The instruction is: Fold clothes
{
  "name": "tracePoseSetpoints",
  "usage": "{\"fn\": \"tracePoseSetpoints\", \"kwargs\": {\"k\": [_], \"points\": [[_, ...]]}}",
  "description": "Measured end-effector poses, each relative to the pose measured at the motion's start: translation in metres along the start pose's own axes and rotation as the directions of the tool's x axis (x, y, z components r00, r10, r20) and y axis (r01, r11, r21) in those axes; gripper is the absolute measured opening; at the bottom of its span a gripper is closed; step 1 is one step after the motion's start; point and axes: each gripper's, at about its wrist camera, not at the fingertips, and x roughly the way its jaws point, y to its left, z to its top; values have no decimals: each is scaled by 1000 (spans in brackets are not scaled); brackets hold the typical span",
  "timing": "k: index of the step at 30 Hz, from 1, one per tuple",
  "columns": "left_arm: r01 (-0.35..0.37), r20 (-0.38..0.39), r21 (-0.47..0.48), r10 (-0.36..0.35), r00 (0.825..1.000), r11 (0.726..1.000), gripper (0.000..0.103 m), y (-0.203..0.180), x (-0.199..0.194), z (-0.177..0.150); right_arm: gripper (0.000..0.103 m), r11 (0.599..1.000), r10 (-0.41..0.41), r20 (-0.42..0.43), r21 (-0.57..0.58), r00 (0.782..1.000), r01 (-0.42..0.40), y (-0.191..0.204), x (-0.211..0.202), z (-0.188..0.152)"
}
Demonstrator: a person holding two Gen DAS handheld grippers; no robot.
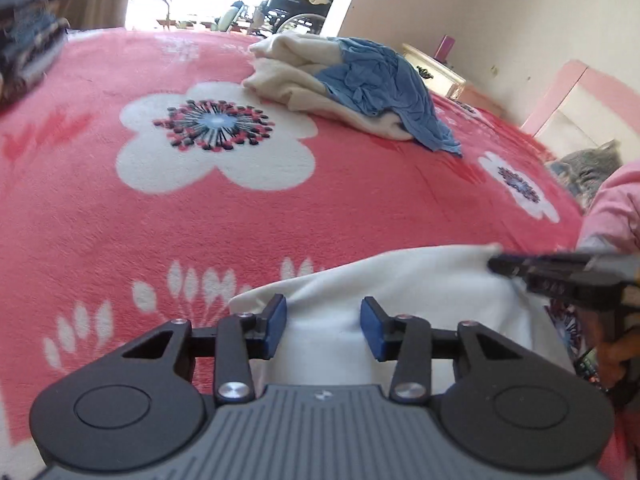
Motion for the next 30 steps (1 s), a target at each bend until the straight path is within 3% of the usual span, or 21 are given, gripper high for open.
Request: {"fn": "tracePoseSetpoints", "kwargs": {"k": [6, 9, 11, 16, 19, 23, 25, 28, 30], "points": [[28, -16, -29, -28, 999, 999, 42, 10, -1, 5, 11, 998, 17, -2, -53, 1000, -17, 0, 3, -1], [0, -22, -32, -1, 1000, 999, 43, 9, -14, 14, 11, 999, 35, -18, 13, 999, -35, -11, -4, 6], [-14, -2, -7, 14, 1000, 1000, 45, 8, -29, 14, 13, 998, 30, -6, 47, 1000, -29, -17, -21, 7], [4, 16, 1, -4, 1000, 1000, 45, 0, -82, -5, 13, 994, 109, 10, 18, 994, -109, -17, -90, -14], [77, 9, -34, -76, 997, 996, 45, -18, -116, -34, 13, 982, 189, -43, 28, 981, -188, -12, -123, -34], [116, -117, -52, -121, 986, 992, 45, -46, -121, -83, 13, 948, 313, -168, 114, 935, -297, -2, -136, -67], [114, -195, -35, -119, 973, 993, 45, -56, -110, -107, 13, 942, 321, -235, 175, 917, -285, 1, -120, -85], [53, -168, 80, -39, 985, 995, 46, -70, -105, -126, 12, 937, 314, -281, 243, 907, -250, 3, -97, -103], [38, -171, 93, -22, 985, 995, 50, -76, -107, -126, 11, 942, 291, -297, 254, 910, -219, 5, -100, -95]]}}
